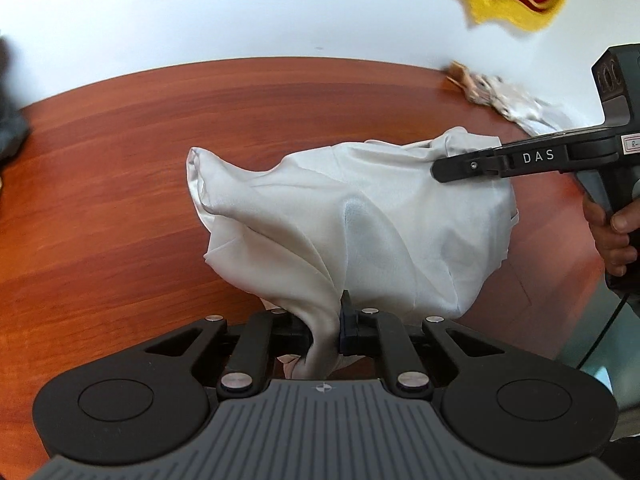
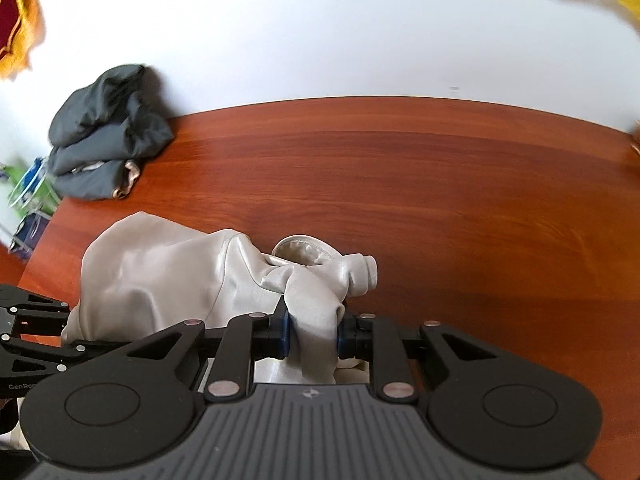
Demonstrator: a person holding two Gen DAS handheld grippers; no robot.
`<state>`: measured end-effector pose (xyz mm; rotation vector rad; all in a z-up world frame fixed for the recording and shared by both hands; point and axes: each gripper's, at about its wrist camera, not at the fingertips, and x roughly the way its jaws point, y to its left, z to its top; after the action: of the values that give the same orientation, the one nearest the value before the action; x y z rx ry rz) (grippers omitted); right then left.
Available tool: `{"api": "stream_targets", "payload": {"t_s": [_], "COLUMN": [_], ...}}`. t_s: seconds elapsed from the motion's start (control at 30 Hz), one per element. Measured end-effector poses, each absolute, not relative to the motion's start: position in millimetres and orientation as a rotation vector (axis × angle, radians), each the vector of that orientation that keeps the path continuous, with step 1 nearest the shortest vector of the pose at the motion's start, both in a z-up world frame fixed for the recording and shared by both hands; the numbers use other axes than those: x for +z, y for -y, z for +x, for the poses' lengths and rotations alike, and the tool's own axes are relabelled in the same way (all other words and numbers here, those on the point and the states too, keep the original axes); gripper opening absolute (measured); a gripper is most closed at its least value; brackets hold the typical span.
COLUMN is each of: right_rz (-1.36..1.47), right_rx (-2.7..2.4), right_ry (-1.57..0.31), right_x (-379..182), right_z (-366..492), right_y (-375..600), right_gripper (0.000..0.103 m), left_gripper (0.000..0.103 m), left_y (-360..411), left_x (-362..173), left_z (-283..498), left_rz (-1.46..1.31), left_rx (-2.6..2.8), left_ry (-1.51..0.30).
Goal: Fold clothes
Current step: 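Lift the bundle with both grippers and carry it toward the wall corner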
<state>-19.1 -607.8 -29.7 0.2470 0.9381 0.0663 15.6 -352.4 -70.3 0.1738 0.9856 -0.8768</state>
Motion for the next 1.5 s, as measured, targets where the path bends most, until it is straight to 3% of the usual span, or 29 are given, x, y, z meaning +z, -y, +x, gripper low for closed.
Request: {"api": "stream_targets", "payload": {"t_s": [0.5, 0.8, 1.5], "right_rz": [0.247, 0.230, 0.230], "right_rx": [-0.029, -0.092, -0.139], "right_ry": [-0.890, -0.866, -0.861], "right_x": [-16, -5, -7], "right_z": [-137, -206, -210], "right_y": [734, 865, 1112], "right_gripper": [0.023, 0.023, 0.023], "left_gripper": [0.013, 0.013, 0.013], "left_y": [499, 603, 846], "left_x": [-71, -75, -64], "left_z": [-96, -157, -144], "left_rz": [0.183, 0.179, 0.177], "left_rx": [-0.901, -0.946, -0.996], "left_ry": [-0.921, -0.877, -0.889]}}
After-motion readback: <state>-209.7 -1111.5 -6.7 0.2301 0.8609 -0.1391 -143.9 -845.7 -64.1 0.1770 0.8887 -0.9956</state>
